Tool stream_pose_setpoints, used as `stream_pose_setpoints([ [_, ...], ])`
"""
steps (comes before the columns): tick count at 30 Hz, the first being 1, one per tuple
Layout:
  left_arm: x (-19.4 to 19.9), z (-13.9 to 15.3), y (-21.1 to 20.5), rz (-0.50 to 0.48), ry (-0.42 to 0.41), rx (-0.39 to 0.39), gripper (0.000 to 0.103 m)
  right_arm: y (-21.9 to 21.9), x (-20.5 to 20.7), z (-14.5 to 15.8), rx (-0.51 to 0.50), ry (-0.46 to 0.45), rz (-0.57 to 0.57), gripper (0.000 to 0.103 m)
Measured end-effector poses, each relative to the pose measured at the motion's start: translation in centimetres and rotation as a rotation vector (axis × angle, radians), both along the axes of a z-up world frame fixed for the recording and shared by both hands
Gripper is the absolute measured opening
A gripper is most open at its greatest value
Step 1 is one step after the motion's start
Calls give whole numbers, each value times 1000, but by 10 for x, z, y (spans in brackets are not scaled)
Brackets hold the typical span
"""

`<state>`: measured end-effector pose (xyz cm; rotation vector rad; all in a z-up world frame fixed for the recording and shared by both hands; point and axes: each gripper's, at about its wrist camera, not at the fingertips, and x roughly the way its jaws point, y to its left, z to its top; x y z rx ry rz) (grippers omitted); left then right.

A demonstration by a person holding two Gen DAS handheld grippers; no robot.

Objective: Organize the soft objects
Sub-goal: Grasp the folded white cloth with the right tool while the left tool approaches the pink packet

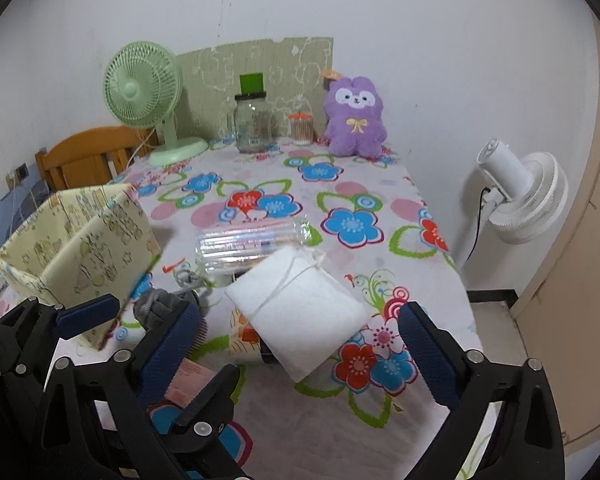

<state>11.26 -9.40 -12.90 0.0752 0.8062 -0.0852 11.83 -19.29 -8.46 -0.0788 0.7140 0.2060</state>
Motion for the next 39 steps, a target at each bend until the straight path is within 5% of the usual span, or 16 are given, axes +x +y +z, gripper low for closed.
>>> stream_pose_setpoints([
  [11,12,-25,2,12,52,-6,99,2,24,-33,-32,67,1,92],
  [20,16,-33,1,12,71,8,99,5,33,-47,-49,100,-8,71],
  [22,15,-34,1,10,70,10,98,5,32,-47,-56,100,-5,57],
  [39,-2,-38,5,19,76,15,89,-7,0,-39,41,83,-66,31],
])
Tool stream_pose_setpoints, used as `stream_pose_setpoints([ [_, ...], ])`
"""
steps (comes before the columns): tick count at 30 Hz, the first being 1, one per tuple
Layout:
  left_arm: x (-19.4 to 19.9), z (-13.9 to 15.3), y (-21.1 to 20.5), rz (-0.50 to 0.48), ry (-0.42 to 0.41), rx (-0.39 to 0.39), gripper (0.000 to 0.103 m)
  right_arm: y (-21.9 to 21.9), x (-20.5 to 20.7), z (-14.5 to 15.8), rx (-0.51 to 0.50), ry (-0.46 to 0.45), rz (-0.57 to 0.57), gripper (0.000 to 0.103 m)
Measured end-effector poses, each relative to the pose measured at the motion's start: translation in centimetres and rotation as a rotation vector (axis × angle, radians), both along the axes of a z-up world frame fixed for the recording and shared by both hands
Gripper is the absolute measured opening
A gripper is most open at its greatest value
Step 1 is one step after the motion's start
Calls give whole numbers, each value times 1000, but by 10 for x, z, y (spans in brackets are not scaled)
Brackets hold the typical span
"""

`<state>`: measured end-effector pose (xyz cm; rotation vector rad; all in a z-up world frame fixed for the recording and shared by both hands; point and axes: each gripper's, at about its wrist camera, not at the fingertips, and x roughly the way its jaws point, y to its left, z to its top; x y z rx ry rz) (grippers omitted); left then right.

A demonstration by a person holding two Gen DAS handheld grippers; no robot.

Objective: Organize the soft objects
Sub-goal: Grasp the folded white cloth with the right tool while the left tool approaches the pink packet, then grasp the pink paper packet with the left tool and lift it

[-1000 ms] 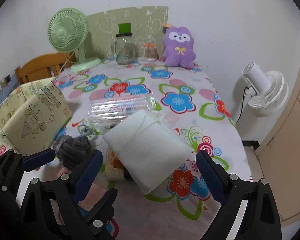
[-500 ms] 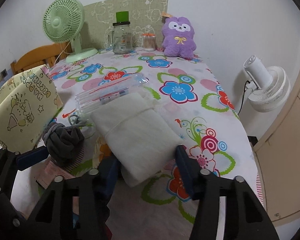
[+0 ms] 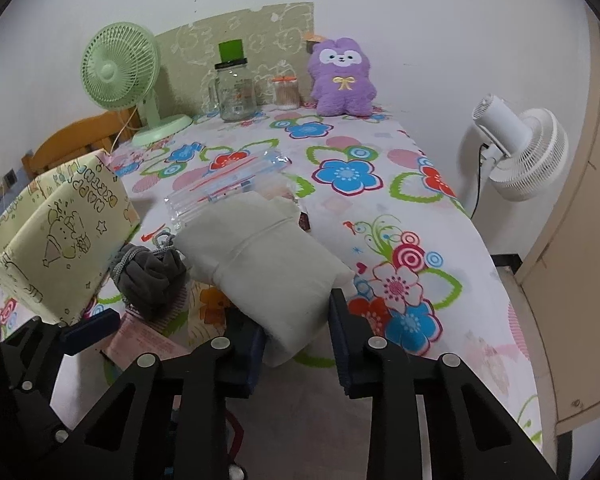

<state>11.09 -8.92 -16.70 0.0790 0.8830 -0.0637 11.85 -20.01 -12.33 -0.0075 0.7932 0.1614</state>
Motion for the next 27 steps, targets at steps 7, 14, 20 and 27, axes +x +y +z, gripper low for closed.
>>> stream_pose_setpoints([
  [7,-7,3,-4,-17,-18,27,70,0,-12,1,8,-5,-14,30],
  [14,-11,6,-5,-41,-29,31,59,1,-18,3,23,-3,-21,29],
  [20,-17,8,6,-43,-33,29,63,2,-22,6,27,-9,-24,29],
  [27,-29,8,16,-60,-23,21,72,9,-34,13,23,-25,-18,29],
])
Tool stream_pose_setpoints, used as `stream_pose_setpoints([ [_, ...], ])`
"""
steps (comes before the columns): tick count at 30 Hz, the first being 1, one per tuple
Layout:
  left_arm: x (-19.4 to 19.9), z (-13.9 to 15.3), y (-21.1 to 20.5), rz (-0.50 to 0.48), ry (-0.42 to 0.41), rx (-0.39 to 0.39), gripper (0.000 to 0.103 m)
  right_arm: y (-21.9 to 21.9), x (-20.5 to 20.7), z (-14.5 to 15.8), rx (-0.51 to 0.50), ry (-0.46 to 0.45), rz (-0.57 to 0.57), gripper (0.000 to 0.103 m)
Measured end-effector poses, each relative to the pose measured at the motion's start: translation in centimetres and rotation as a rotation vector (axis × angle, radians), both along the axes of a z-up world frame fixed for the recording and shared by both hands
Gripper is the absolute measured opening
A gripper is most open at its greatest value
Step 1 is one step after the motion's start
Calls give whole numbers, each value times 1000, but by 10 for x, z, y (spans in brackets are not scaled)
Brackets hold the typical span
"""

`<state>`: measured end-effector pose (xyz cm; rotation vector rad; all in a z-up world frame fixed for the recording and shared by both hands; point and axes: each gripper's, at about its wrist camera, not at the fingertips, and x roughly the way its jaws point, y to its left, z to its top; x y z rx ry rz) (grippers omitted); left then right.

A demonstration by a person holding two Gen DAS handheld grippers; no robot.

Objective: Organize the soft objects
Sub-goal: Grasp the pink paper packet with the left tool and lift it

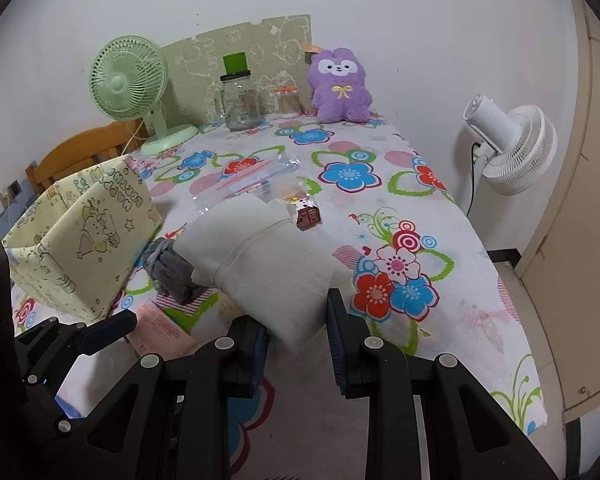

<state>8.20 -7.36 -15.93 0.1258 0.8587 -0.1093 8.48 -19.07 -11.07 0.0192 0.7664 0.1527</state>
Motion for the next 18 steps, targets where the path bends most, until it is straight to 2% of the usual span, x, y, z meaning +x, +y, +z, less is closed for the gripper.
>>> stream_pose_setpoints([
  [7,-9,5,13,25,-18,-7,80,9,-10,0,-8,6,2,29],
  [11,-13,-1,19,50,14,-1,80,15,-13,2,-11,2,10,29],
  [18,-6,-7,18,44,46,-50,80,20,-14,0,-22,7,15,29],
])
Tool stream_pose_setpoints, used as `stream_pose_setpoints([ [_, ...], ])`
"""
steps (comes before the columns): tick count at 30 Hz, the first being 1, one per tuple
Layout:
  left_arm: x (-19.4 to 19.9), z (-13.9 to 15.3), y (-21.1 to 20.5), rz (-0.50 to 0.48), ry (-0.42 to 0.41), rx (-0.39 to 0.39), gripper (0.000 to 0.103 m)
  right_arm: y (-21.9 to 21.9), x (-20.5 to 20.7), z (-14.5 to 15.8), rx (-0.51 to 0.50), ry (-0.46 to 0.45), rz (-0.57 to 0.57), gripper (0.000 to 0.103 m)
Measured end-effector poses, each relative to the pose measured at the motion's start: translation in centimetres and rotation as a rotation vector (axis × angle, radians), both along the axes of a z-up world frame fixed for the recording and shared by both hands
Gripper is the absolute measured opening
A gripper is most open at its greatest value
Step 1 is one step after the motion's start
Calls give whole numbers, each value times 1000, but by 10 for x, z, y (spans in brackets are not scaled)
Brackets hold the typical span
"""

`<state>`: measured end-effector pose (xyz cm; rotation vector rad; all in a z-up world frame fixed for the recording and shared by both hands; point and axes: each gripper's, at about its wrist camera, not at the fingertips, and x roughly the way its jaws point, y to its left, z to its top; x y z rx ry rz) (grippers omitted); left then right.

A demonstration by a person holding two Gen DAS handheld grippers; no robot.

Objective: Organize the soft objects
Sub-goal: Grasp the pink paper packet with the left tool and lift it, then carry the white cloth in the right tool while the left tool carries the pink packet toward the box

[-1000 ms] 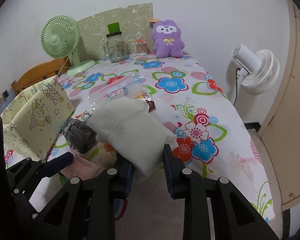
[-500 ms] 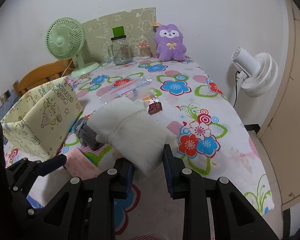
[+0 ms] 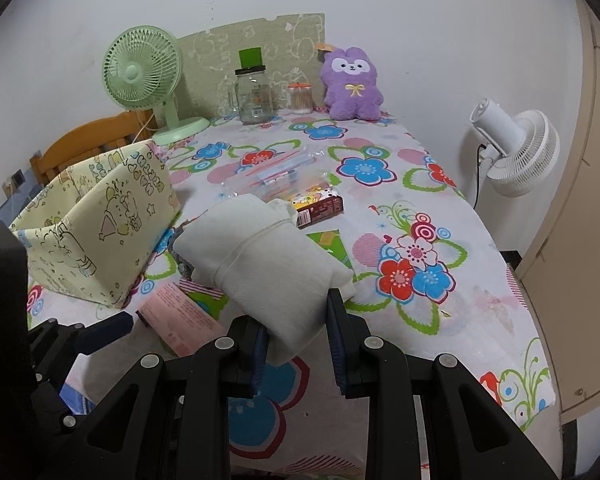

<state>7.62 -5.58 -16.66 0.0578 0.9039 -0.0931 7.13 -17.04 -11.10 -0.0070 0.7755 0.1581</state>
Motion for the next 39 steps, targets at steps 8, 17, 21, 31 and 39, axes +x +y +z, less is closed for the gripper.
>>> stream_pose_setpoints([
  [8,19,-2,-7,-9,14,-47,85,-8,14,1,-19,2,-26,29],
  [17,26,0,-12,-7,4,-29,47,-10,26,-1,-20,16,-26,29],
  [21,26,1,-12,-22,17,-33,41,-6,25,-2,-14,20,-14,29],
  [31,18,20,1,23,-9,-35,38,2,15,13,1,-11,-2,29],
  [39,11,48,4,24,-69,-36,38,5,9,40,8,-67,5,29],
])
